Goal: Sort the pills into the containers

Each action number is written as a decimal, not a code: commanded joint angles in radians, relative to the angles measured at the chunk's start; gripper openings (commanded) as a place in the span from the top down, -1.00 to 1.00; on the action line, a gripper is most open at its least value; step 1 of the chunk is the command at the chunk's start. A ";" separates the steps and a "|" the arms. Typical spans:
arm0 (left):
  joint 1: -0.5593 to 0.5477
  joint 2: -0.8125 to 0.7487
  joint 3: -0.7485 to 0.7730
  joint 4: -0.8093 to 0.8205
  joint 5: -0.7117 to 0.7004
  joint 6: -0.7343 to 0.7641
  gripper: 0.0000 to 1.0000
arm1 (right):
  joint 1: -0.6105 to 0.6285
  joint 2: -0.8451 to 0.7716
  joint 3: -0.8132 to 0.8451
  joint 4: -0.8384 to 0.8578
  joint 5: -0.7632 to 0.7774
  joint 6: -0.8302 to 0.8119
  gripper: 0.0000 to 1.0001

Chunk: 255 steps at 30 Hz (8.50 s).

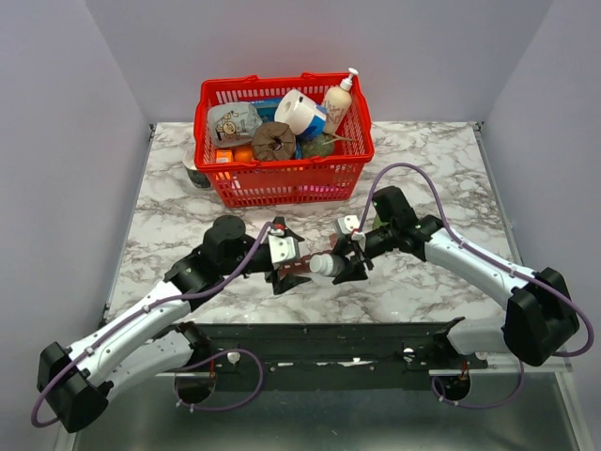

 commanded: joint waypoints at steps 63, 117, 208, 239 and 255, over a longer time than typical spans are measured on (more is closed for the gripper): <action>0.167 0.204 0.092 -0.155 -0.071 -1.792 1.00 | 0.003 0.006 0.004 0.123 0.187 0.148 0.91; 0.307 0.130 -0.104 0.495 0.165 -1.311 -0.97 | 0.003 0.020 0.021 0.084 0.064 0.146 0.90; 0.012 0.370 0.263 -0.168 -0.140 -1.262 1.00 | -0.010 0.023 0.025 0.126 0.095 0.220 0.49; 0.052 0.385 0.274 -0.182 -0.085 -1.256 1.00 | -0.023 0.011 0.027 0.138 0.072 0.246 -0.37; 0.052 0.373 0.231 -0.093 -0.065 -1.328 1.00 | -0.023 0.029 0.027 0.158 0.061 0.272 -0.16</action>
